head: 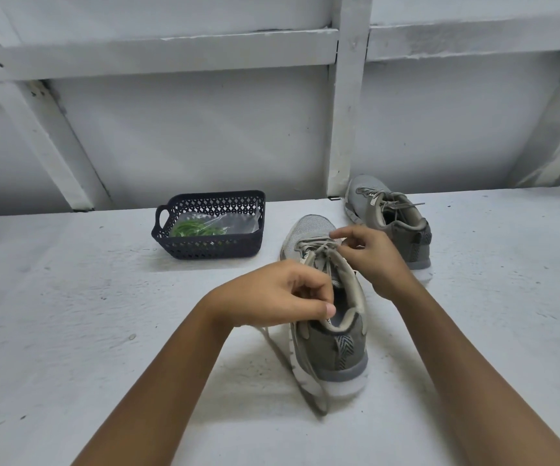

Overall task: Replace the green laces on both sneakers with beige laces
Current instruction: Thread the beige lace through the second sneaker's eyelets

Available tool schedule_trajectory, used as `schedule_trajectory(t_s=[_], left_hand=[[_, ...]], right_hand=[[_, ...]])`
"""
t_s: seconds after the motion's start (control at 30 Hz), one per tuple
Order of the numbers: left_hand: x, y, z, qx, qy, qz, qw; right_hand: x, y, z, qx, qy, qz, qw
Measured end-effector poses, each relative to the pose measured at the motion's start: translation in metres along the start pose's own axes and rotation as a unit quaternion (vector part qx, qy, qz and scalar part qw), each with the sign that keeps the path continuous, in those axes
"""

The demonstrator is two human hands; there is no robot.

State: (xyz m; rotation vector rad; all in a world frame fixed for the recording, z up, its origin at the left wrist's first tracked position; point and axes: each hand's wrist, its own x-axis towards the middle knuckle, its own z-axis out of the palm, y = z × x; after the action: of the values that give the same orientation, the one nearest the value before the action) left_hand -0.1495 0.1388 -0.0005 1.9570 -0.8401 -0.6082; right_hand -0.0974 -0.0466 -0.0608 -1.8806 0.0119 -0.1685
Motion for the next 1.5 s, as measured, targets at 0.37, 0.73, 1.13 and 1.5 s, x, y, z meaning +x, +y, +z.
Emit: schedule_trajectory(t_s=[0.37, 0.73, 1.13, 1.5], left_hand=[[-0.001, 0.001, 0.002, -0.012, 0.004, 0.003, 1.0], [-0.009, 0.006, 0.002, -0.108, -0.057, 0.057, 0.991], [-0.021, 0.016, -0.002, -0.025, -0.157, 0.085, 0.984], [-0.004, 0.008, -0.006, 0.29, 0.117, -0.14, 0.939]], right_hand=[[0.002, 0.003, 0.006, 0.031, 0.089, 0.025, 0.995], [-0.001, -0.003, -0.001, 0.149, -0.049, 0.087, 0.984], [-0.002, -0.004, -0.002, 0.181, -0.03, 0.112, 0.977], [-0.005, -0.004, -0.001, 0.192, -0.025, 0.105, 0.975]])
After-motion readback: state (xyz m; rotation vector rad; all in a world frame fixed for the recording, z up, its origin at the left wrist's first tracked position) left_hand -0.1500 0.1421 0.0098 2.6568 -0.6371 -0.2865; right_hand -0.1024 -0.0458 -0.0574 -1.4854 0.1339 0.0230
